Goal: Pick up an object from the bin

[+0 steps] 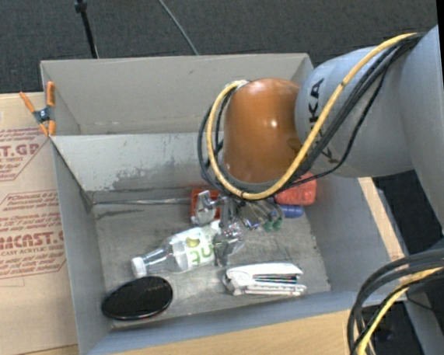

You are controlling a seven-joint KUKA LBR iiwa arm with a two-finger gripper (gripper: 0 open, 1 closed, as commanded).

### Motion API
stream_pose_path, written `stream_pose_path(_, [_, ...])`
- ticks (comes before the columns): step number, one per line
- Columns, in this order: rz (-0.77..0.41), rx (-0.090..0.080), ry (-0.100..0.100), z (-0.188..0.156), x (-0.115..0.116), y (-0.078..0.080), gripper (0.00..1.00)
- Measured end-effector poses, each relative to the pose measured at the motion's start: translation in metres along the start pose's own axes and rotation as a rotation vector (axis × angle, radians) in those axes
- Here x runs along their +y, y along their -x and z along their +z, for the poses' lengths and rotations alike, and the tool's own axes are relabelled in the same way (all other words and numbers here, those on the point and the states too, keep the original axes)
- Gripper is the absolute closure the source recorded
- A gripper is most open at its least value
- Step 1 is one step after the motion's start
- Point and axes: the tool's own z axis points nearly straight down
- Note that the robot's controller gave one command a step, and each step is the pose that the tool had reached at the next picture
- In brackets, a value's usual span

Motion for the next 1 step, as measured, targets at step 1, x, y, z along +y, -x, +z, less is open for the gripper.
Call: stream_pose_path(1, [-0.014, -0.014, -0.004, -0.0575, 0.0171, 0.0119, 1.0])
